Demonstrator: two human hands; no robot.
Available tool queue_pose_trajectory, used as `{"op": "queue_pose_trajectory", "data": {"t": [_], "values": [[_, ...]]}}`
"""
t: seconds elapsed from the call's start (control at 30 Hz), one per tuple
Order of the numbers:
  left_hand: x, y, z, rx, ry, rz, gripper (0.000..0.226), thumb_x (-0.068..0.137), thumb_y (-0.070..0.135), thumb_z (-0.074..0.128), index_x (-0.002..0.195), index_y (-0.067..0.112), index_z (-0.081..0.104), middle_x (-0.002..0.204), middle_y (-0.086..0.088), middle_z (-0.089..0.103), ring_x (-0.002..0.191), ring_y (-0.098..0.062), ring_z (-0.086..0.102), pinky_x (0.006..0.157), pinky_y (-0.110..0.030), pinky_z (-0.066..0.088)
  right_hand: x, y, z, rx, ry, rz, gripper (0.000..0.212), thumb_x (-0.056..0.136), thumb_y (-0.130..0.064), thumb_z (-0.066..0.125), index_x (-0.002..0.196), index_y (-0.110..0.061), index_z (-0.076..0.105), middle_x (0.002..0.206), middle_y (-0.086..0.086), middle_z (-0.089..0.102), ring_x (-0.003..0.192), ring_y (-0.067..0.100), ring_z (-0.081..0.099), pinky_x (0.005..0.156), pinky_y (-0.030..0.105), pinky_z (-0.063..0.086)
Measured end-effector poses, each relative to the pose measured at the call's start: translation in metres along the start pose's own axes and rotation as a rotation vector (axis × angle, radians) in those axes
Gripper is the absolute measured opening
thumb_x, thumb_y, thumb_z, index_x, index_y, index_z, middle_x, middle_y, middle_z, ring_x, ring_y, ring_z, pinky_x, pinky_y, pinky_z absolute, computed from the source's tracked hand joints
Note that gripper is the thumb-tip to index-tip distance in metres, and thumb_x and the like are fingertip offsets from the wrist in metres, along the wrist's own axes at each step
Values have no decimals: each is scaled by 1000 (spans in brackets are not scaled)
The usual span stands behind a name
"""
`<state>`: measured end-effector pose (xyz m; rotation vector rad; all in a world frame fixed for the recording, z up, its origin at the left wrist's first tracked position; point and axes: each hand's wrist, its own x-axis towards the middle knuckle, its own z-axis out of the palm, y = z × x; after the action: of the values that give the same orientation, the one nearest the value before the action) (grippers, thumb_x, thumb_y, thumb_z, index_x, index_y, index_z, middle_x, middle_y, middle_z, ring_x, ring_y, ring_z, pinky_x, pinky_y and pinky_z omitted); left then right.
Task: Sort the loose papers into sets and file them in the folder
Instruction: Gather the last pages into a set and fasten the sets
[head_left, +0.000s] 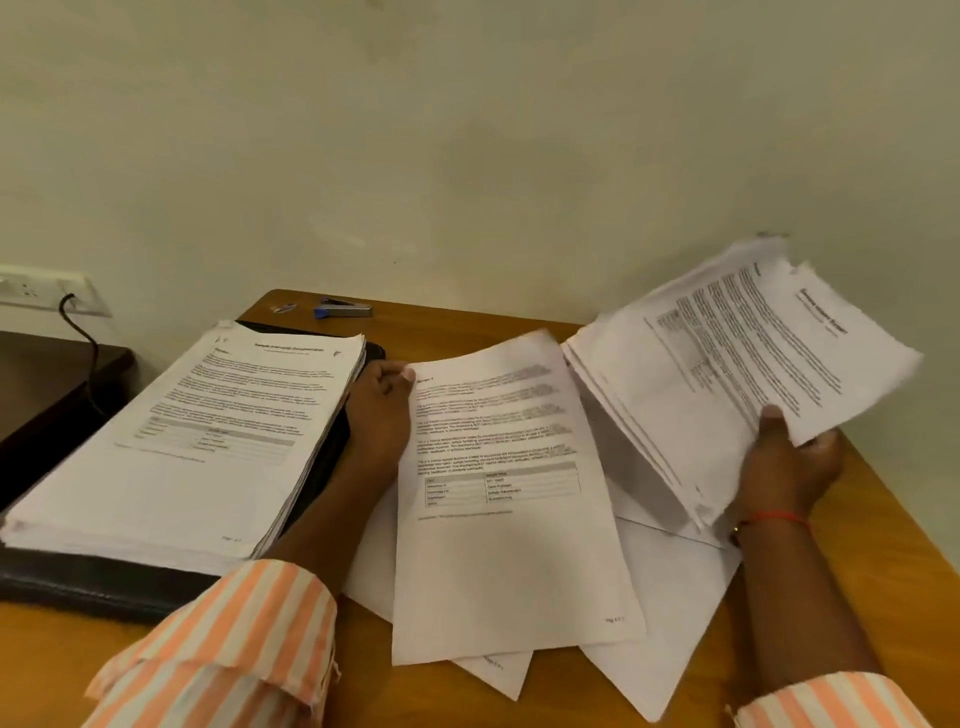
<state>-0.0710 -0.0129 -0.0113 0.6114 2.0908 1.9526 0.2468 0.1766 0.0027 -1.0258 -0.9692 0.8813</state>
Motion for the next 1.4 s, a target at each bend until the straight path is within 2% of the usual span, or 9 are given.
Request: {"op": "queue_pose_trajectory", "data": {"t": [0.13,0.47,0.67,0.8,0.97,1.13,1.23,1.3,1.4], "values": [[2,-3,2,-91,-72,-88,13,102,29,56,104,21,66,100,-2,73,92,-22,72,84,-42,61,-6,-3,5,16,-195,7,38,95,-12,66,133,-17,61,127,-5,67,115,7,64,96,22,51],[-3,4,0,-243,-128,-172,15,104,29,55,106,17,64,94,-4,76,85,-25,75,73,-35,62,-24,-7,11,-204,-697,59,34,96,-12,65,129,-21,63,113,-14,71,96,-1,69,72,13,54],[-5,7,-3,-245,-142,-168,16,104,31,54,103,19,64,97,-5,76,87,-25,75,82,-44,63,-33,-12,13,-241,-751,90,32,96,-12,65,126,-22,63,108,-13,69,98,8,67,74,25,52],[-6,7,-3,-252,-146,-166,16,104,31,54,102,19,64,96,-4,75,84,-23,75,79,-41,63,-44,-15,17,-266,-849,70,29,94,-10,66,121,-22,65,103,-15,73,93,3,70,71,16,55],[-11,13,-1,-287,-174,-122,24,103,30,56,106,8,64,87,0,74,71,-11,72,65,-24,58,-89,-2,39,-299,-1029,12,40,90,-11,72,128,-19,62,122,-9,71,114,11,66,99,35,52],[-13,22,-5,-314,-211,-122,35,104,44,46,96,15,65,77,6,74,69,-9,72,55,-18,53,-103,0,47,-413,-1040,-75,46,90,-19,74,133,-24,57,129,-12,65,122,11,59,105,37,47],[-12,27,-7,-416,-292,-146,40,100,49,50,112,15,68,103,-8,77,90,-28,75,68,-34,61,-101,-3,46,-407,-999,-51,41,89,-16,75,126,-25,59,123,-15,67,116,7,61,101,35,49],[-11,27,-8,-377,-341,-143,45,95,49,59,120,13,63,107,-10,76,96,-32,75,77,-43,62,-102,-7,46,-394,-961,-27,38,89,-13,74,122,-27,59,118,-21,65,110,-5,59,97,28,50],[-14,22,-6,-223,-349,-194,34,96,28,67,126,19,57,103,-3,75,83,-21,77,63,-31,61,-102,-8,45,-373,-966,13,40,89,-10,73,121,-30,57,116,-24,64,105,-14,57,93,18,48]]}}
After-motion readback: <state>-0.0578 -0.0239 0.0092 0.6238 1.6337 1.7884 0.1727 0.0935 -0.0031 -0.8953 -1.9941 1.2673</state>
